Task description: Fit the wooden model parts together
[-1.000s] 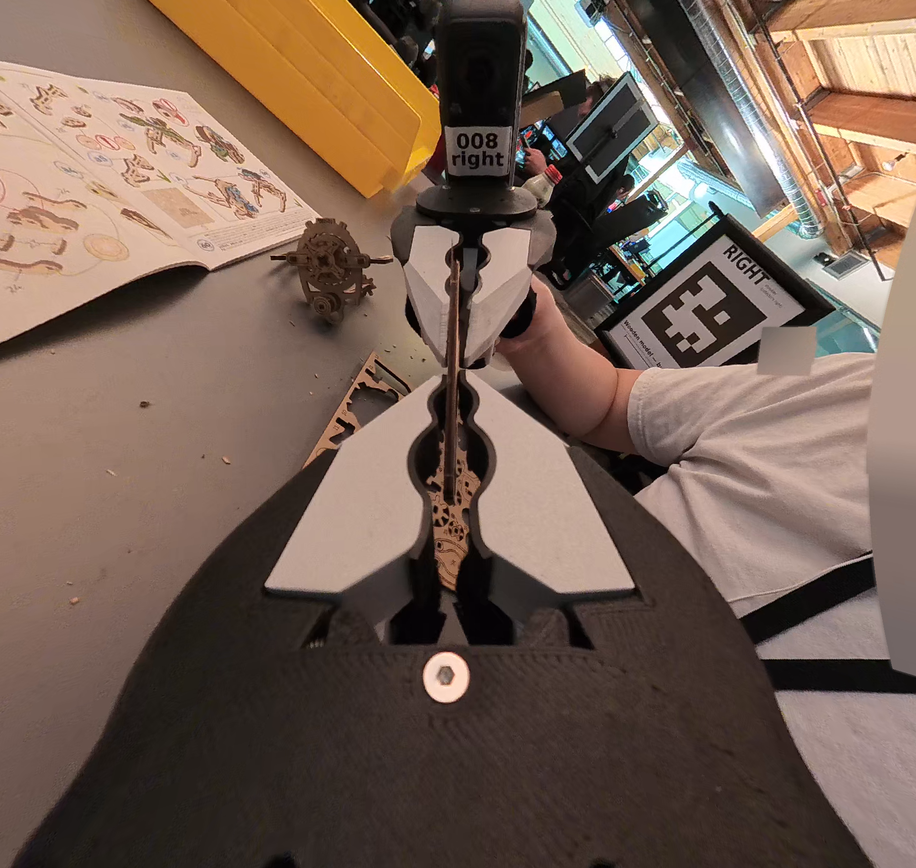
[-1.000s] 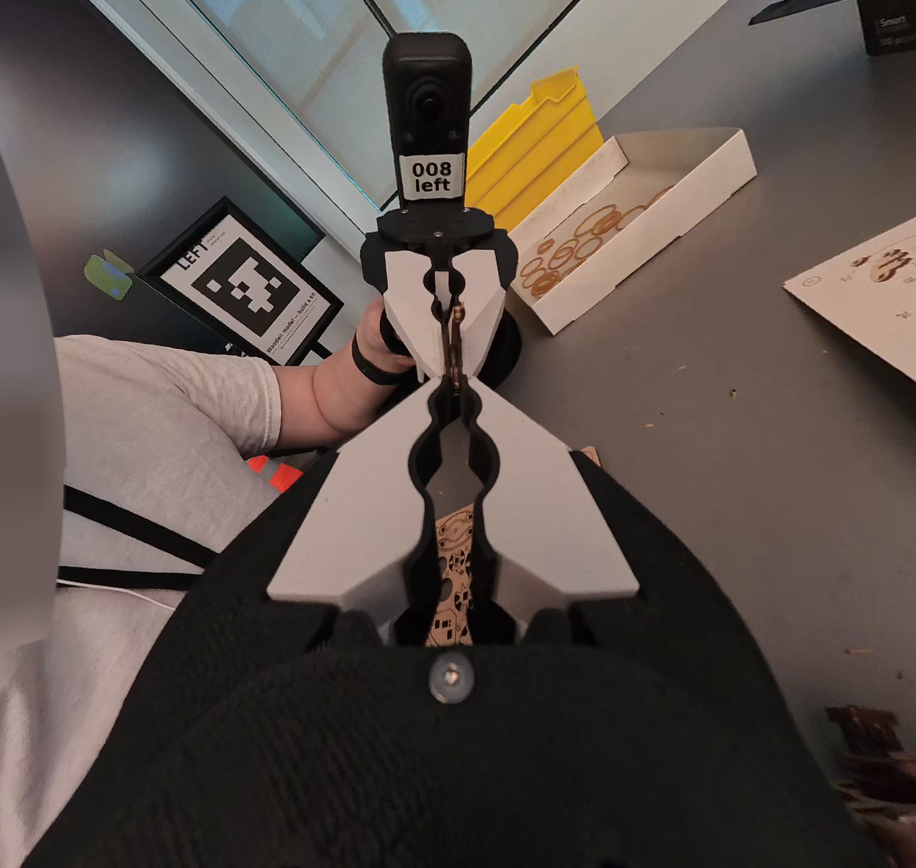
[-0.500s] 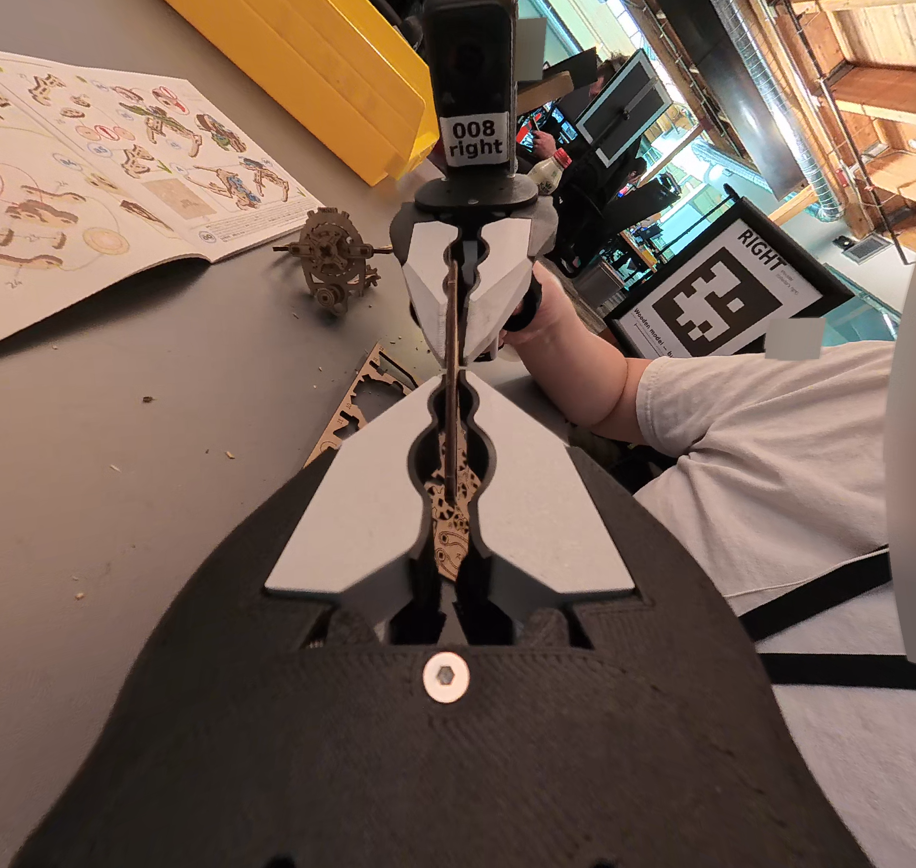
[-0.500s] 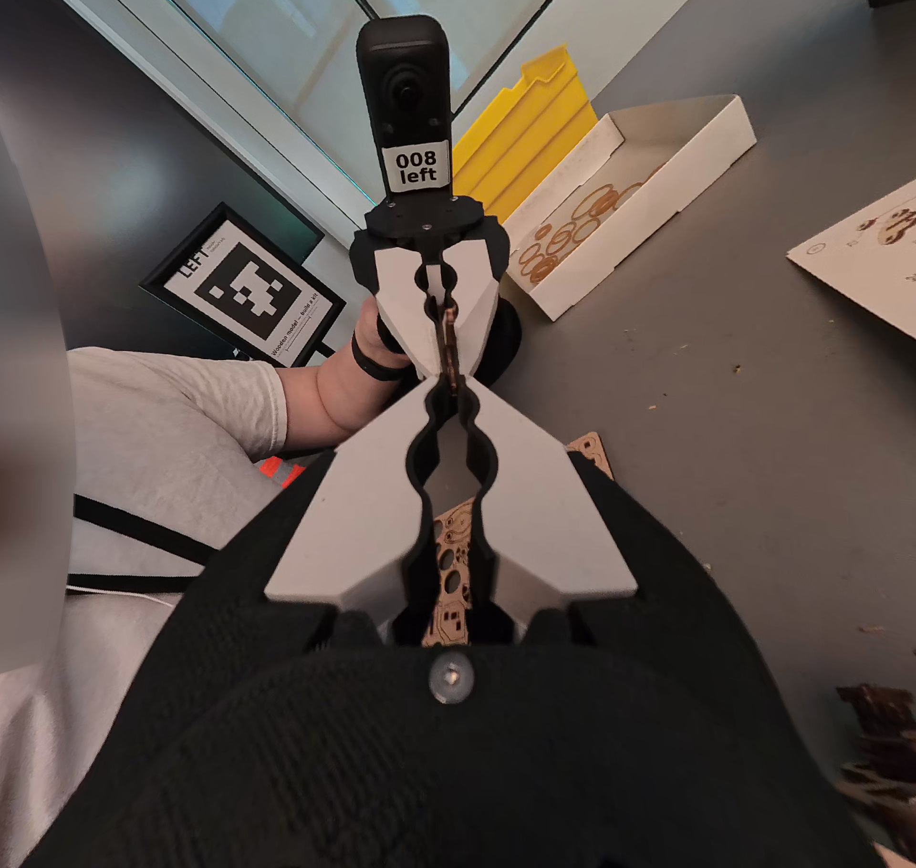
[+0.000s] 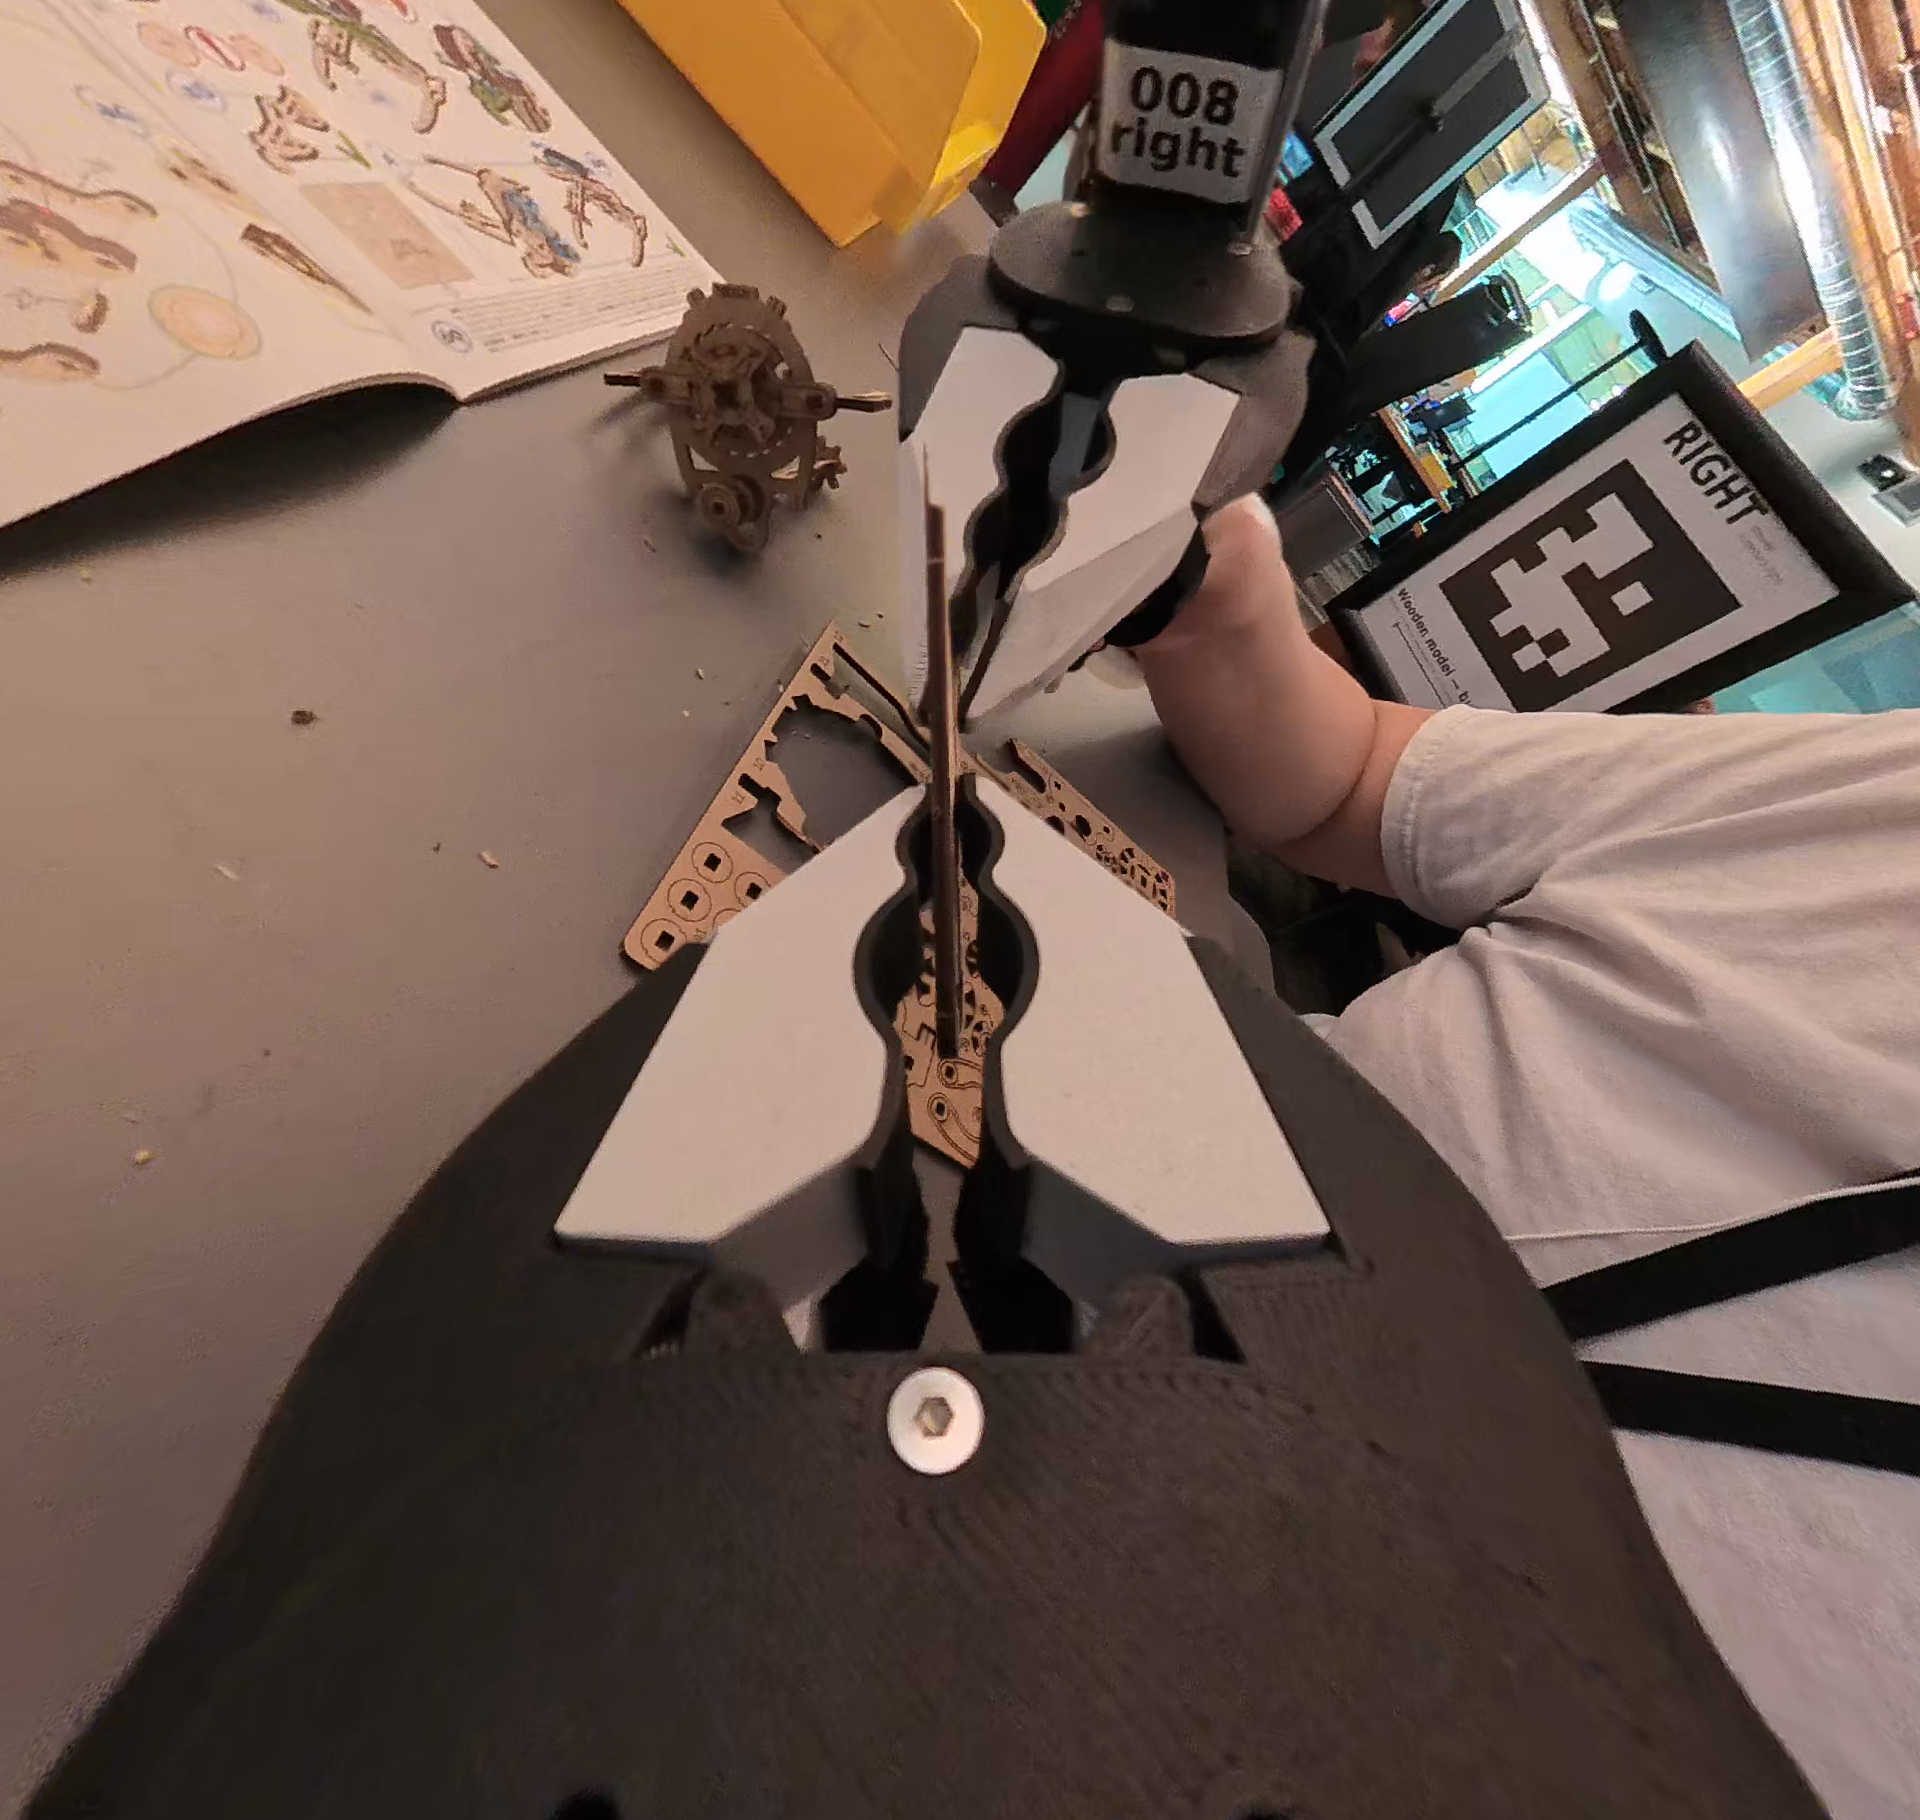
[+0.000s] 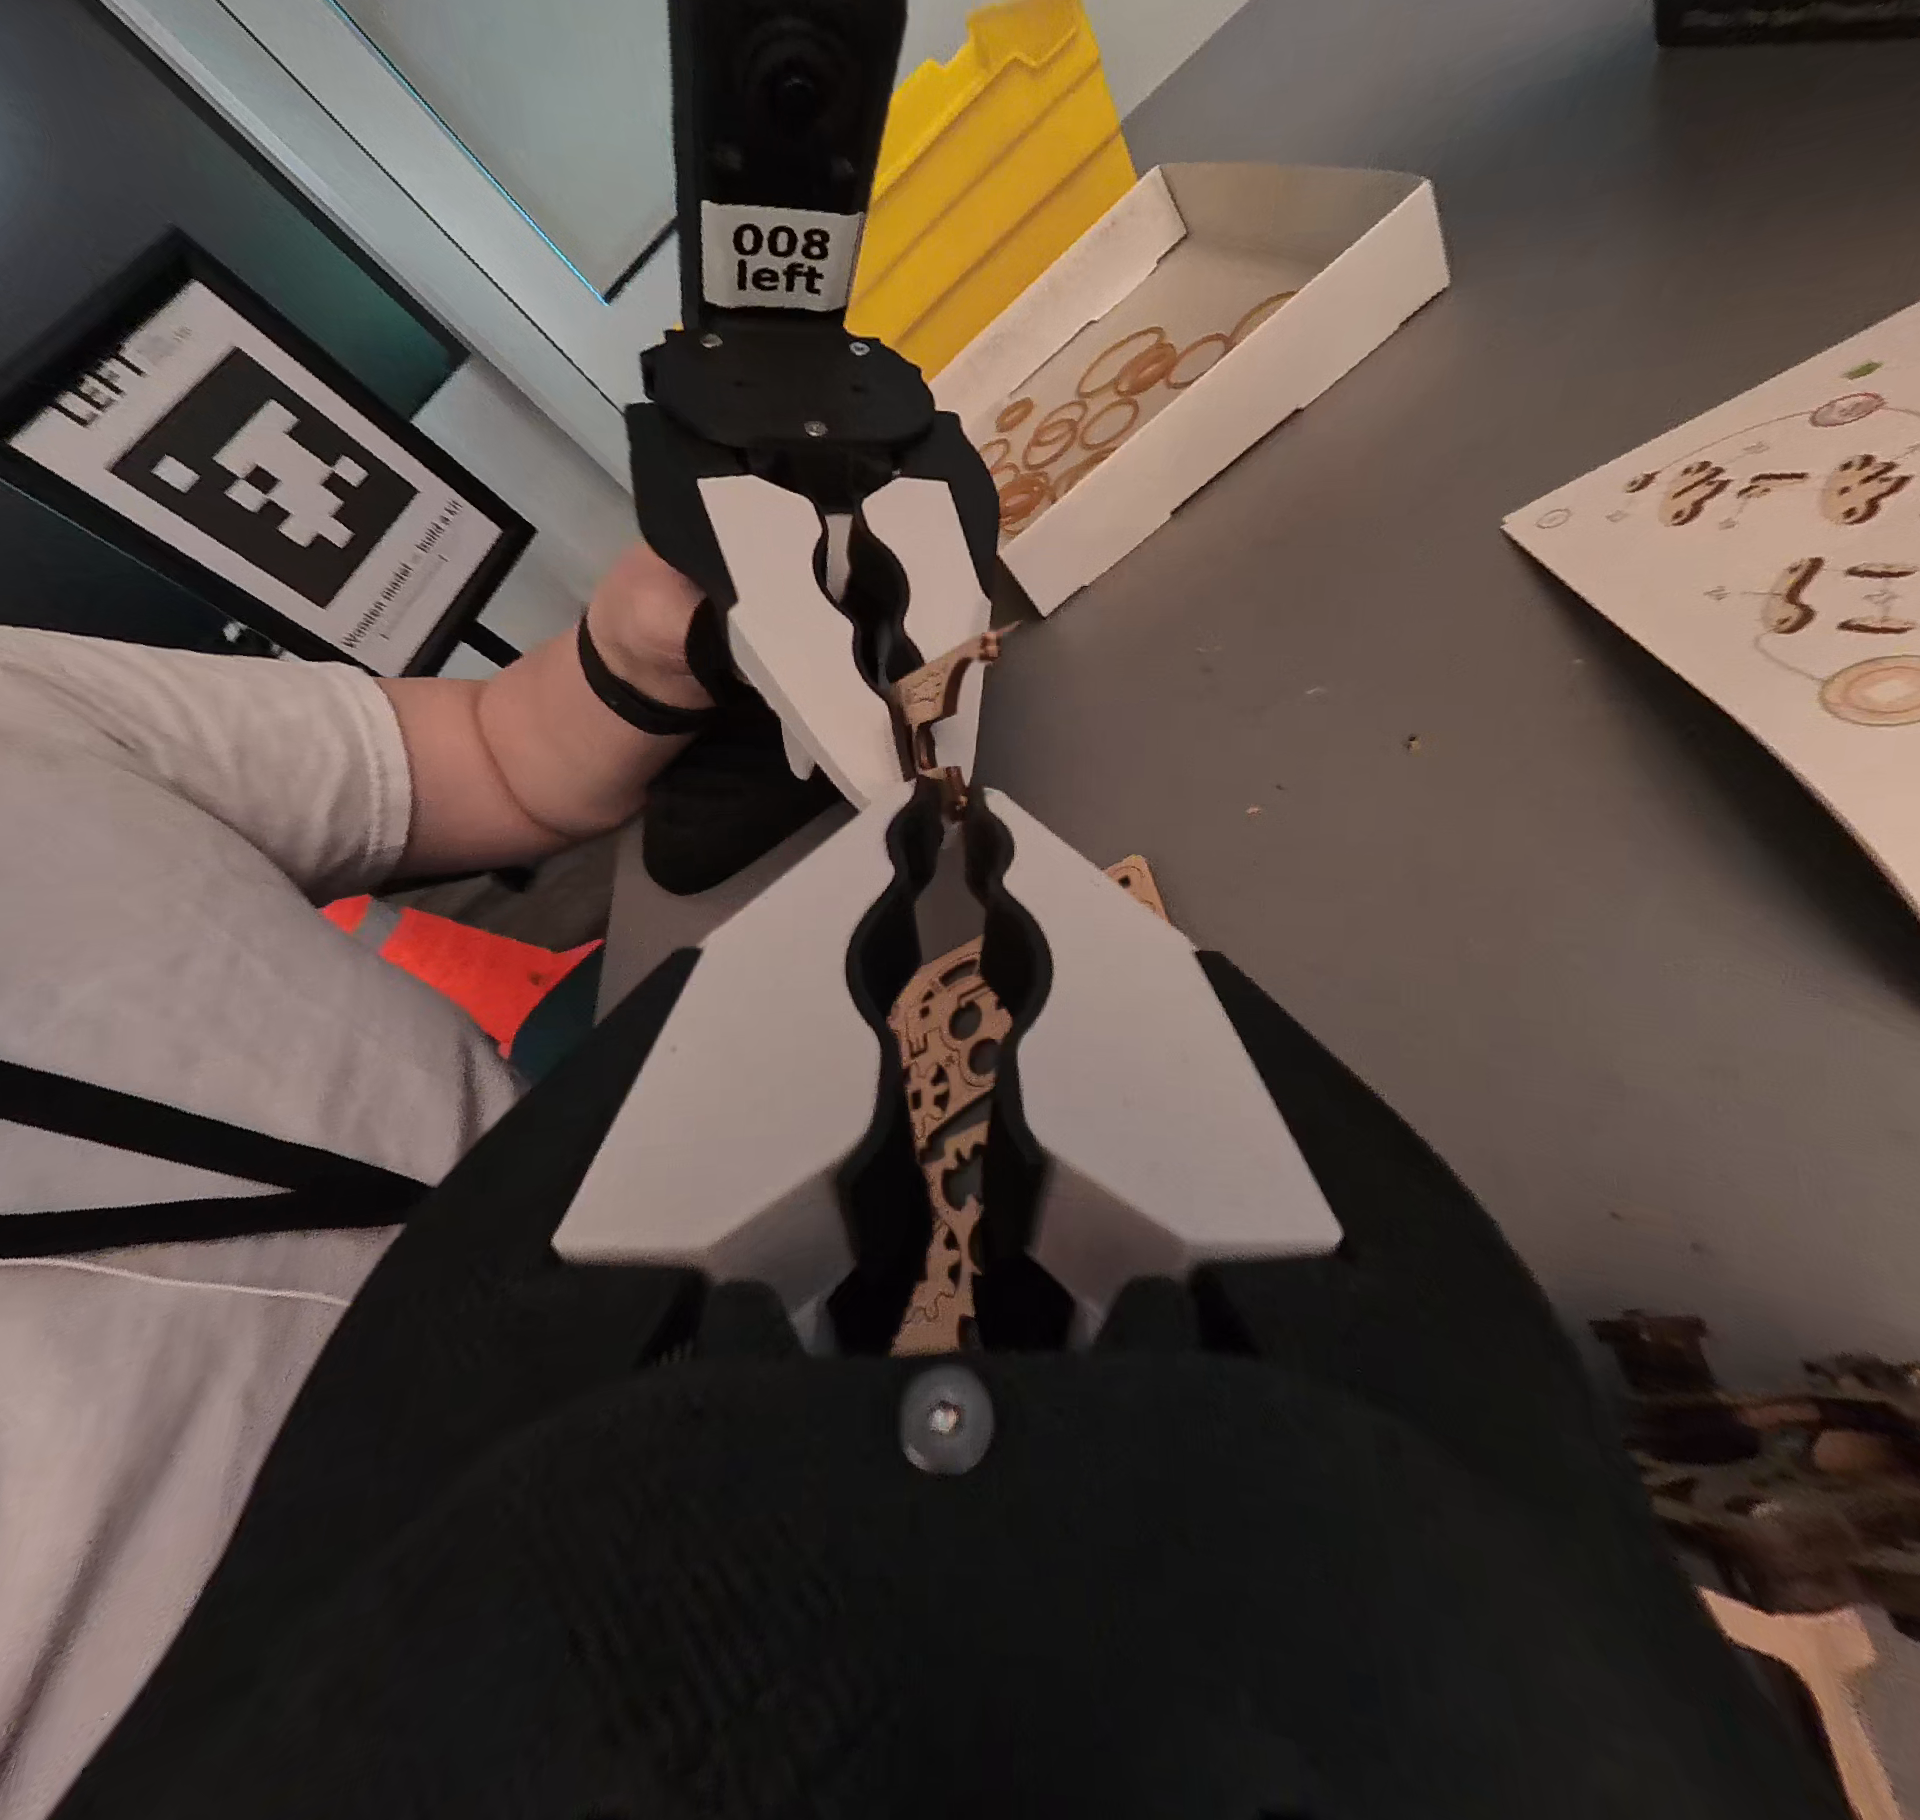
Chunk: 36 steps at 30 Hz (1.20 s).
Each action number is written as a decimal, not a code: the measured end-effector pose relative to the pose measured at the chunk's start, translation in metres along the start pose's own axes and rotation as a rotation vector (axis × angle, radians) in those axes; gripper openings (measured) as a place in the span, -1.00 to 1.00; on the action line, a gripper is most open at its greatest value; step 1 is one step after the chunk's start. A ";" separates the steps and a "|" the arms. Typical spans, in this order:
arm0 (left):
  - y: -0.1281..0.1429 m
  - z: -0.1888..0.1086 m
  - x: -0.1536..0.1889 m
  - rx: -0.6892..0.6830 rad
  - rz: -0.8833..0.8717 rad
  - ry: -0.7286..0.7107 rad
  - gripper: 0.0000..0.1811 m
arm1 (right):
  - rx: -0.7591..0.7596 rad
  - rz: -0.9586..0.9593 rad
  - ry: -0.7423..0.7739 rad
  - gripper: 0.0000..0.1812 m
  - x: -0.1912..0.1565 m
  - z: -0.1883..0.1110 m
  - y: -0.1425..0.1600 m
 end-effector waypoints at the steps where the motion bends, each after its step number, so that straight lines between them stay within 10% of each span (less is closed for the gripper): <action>1: 0.000 0.000 -0.001 -0.001 0.003 -0.013 -1.00 | -0.005 -0.011 0.017 -0.96 0.001 0.000 0.000; 19: 0.002 0.002 -0.010 -0.004 -0.010 -0.095 -1.00 | -0.063 -0.214 0.292 -0.93 0.004 0.006 0.002; 36: -0.002 0.000 0.002 0.014 0.018 -0.027 -1.00 | 0.003 -0.126 0.060 -0.95 -0.004 -0.001 -0.004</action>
Point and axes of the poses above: each gripper's, where its closed fingertips meet, z out along the fingers, y out of its underside, x = y × z across the jaws, the point moved 3 cm from there along -z, back along the fingers, and after that the axes turned 6 degrees about -x, right-handed, at the moved point
